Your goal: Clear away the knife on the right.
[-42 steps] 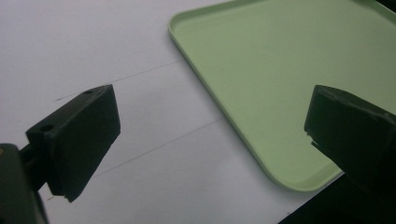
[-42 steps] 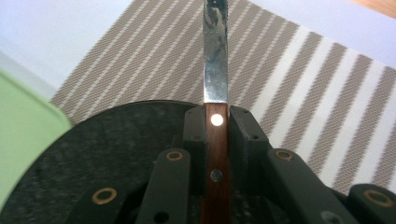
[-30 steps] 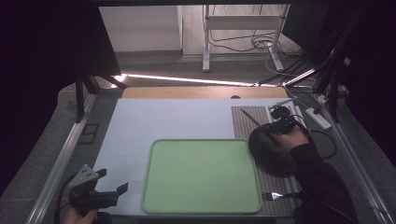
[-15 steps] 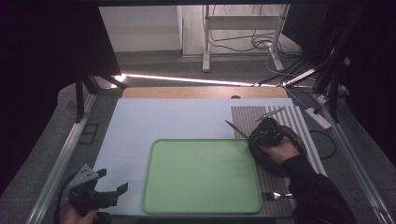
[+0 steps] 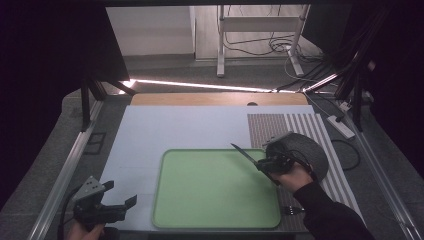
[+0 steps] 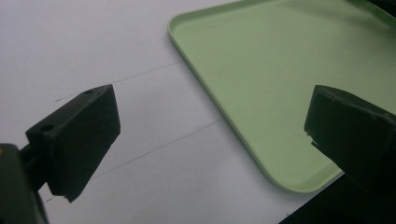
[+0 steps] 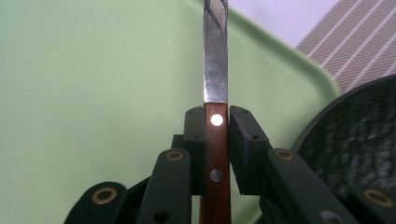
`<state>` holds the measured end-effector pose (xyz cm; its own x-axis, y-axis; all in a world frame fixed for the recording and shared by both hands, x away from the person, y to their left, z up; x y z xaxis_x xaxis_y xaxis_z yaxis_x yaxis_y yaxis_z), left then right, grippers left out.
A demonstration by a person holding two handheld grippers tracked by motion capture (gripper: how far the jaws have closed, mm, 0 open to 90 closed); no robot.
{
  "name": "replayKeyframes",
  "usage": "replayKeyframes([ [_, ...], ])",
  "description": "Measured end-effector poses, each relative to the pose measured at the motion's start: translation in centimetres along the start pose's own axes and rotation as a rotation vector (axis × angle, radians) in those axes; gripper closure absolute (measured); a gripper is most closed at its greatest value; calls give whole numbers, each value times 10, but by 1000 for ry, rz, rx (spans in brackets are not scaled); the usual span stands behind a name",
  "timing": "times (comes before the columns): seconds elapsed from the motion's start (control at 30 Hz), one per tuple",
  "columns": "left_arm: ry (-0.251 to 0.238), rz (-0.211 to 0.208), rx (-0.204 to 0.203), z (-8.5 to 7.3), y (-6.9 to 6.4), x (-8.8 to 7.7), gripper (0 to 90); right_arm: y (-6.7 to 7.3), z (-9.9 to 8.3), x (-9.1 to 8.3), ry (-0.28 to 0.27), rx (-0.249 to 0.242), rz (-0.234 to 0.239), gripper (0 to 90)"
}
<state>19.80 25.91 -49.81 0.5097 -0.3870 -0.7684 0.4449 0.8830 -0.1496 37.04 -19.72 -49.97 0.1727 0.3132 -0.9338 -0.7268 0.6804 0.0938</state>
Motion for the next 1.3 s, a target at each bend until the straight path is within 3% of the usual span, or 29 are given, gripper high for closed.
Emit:
replayKeyframes([
  [0.4,-1,-1,5,0,0,0,35,36,-8,10,-5,-24,-7,776],
  [0.73,-2,-1,8,0,0,0,35,37,-14,31,111,-45,-30,765],
  [0.83,-1,0,8,0,-1,0,35,37,-11,24,65,-49,-17,676],
  [0.93,1,1,8,0,-1,0,35,35,-6,18,17,-50,-5,654],
  [0.97,1,1,8,0,-1,0,35,36,-3,17,11,-52,25,675],
  [1.07,3,2,8,0,-1,1,35,42,1,20,33,-102,43,783],
  [1.1,3,1,8,0,-1,1,35,48,4,23,53,-155,44,851],
  [1.17,4,2,8,0,-1,1,35,55,8,28,65,-203,47,898],
  [1.3,4,2,8,0,-1,1,36,61,16,43,111,-264,33,899],
])
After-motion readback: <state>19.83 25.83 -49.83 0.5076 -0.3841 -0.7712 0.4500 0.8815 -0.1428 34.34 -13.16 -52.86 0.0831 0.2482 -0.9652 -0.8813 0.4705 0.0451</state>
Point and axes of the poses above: each handheld gripper's, and its own axes: x roughly forward along the jaws, z roughly out of its top, y roughly to its left, the point moved 4 cm from there along x, roughly forward along the jaws, and after that the axes turned 12 degrees about y, right-handed, at the moved point
